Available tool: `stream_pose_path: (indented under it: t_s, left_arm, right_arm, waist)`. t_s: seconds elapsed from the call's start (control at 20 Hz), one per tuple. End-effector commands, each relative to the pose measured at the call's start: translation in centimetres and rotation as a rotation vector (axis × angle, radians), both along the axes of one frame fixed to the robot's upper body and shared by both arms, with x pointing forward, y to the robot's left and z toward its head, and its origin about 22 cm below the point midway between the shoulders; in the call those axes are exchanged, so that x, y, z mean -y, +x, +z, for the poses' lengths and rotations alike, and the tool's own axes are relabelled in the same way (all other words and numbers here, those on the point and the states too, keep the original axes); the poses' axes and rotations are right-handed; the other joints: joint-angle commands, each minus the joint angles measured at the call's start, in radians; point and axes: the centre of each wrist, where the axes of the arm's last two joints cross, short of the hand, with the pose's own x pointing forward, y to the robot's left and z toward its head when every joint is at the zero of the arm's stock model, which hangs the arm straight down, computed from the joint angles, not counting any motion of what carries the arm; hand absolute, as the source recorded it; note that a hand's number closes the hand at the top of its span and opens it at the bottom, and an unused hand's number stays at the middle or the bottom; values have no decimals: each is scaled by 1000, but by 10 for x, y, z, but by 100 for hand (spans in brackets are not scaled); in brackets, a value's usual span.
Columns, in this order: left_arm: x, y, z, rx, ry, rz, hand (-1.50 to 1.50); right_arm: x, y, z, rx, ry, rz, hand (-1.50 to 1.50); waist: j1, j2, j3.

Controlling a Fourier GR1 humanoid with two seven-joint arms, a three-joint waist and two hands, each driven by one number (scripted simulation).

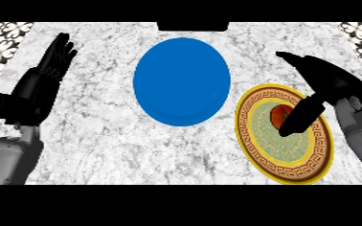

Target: Pick the tomato from the plate and place it in the plate

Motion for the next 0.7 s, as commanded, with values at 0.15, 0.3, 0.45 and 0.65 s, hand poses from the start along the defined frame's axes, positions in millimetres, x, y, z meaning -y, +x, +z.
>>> stream_pose_path:
  t_s: [0.15,0.3,0.45,0.65]
  left_arm:
    - [2,3,7,3,3,7,0]
    - [-10,3,6,-2,11,4,0]
    - [13,1,-14,17,10,2,0]
    - [2,-4,-3,-3,-9,-4,0]
  right_arm:
    - [14,14,-12,-118,-191,-103,-150]
    - [6,15,-27,-154,-192,-102,-150]
    - [21,9,-56,-172,-201,-119,-150]
    - [25,12,-56,-186,-162,-135,-150]
  waist:
    - [1,2,1]
    - [3,2,1]
    - [-3,2,1]
    - [-2,1,1]
